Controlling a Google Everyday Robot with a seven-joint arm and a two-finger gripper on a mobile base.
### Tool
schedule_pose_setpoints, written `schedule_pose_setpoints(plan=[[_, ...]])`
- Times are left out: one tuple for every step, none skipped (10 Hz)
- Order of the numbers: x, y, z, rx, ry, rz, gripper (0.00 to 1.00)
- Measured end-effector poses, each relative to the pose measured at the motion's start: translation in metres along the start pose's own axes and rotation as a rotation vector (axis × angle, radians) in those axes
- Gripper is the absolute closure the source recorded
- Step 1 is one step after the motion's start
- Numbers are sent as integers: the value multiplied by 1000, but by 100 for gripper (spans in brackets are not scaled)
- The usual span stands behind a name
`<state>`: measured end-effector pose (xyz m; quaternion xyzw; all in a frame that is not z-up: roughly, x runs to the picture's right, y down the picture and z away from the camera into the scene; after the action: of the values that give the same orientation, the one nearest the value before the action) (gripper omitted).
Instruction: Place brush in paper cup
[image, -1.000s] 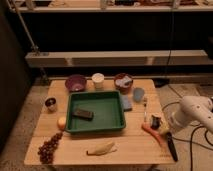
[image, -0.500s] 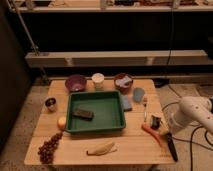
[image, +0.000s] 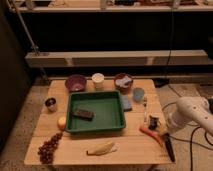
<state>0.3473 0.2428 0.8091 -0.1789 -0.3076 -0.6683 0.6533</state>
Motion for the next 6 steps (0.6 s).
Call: schedule_pose_setpoints(plan=[[0,-1,1,2,-1,-2,93],[1,-3,1,2,-2,-5,99],[2,-5,1,4,-2,-9,100],[3,-7,1,4,-2,-12,100],[4,-10,2,5,-5,-16,100],[5,-13,2,6,-5,-17,100]])
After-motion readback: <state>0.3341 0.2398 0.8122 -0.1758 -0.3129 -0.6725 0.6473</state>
